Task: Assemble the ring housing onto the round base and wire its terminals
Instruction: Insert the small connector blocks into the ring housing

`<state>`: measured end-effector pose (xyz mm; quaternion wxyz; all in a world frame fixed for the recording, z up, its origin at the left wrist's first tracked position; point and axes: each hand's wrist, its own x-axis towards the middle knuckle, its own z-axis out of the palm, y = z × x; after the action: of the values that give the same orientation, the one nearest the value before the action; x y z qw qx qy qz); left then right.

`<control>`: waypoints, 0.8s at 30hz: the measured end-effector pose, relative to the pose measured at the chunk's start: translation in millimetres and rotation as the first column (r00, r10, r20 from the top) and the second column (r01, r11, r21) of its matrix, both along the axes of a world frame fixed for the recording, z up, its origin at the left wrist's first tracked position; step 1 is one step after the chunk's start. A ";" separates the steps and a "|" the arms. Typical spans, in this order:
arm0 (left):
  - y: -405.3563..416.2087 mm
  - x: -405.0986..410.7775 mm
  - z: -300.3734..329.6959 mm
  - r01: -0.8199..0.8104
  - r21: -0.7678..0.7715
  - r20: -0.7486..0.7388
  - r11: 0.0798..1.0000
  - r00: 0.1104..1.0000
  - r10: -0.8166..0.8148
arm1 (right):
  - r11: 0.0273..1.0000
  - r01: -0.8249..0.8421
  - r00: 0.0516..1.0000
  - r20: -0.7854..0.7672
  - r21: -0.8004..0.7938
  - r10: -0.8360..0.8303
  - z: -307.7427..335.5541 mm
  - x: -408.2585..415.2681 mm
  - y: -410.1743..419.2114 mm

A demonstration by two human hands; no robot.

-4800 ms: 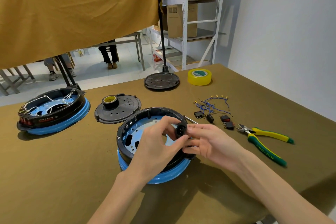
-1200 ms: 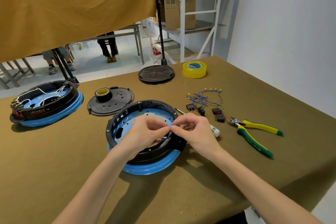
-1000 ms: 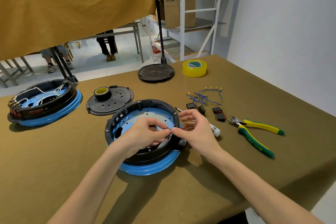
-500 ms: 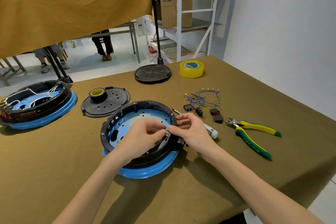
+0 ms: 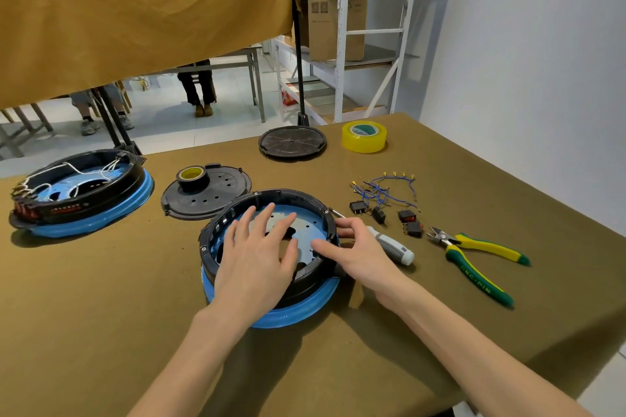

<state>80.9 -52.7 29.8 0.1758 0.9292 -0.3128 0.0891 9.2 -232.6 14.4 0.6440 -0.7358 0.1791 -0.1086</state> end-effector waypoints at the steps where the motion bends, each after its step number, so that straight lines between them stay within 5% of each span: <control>1: -0.7 1.7 -1.0 -0.004 0.025 -0.005 1.000 1.000 0.005 | 1.000 -0.005 1.000 -0.001 0.002 0.005 -1.0 -0.8 1.1; 24: -4.7 11.8 -1.7 0.126 0.024 -0.138 0.992 0.983 -0.122 | 0.999 0.034 0.998 -0.049 -0.034 -0.035 6.6 10.7 -9.7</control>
<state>92.7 -57.4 28.1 0.1869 0.9145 -0.3586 0.0092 19.9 -242.3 21.0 0.6251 -0.7456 0.2059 -0.1044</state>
